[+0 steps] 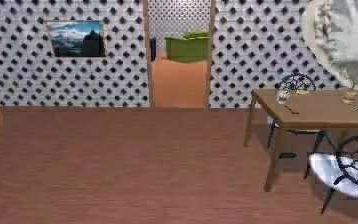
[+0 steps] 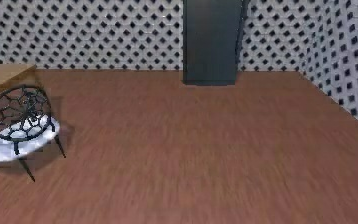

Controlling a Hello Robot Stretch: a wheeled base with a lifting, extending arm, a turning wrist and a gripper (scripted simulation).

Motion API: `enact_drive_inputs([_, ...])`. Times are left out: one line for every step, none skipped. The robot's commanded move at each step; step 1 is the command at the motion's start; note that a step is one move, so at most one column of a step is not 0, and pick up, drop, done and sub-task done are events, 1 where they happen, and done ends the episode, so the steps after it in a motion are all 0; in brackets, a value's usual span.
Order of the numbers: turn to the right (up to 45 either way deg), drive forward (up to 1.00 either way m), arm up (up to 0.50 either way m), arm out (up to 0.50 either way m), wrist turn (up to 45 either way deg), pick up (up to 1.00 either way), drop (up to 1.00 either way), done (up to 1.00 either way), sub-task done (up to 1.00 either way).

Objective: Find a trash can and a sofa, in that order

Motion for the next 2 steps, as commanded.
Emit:
enact_drive_inputs([0.0, 1.00, 0.00, 0.00, 0.0, 0.00, 0.00, 0.00, 0.00])
enact_drive_inputs([0.0, 1.00, 0.00, 0.00, 0.0, 0.00, 0.00, 0.00, 0.00])
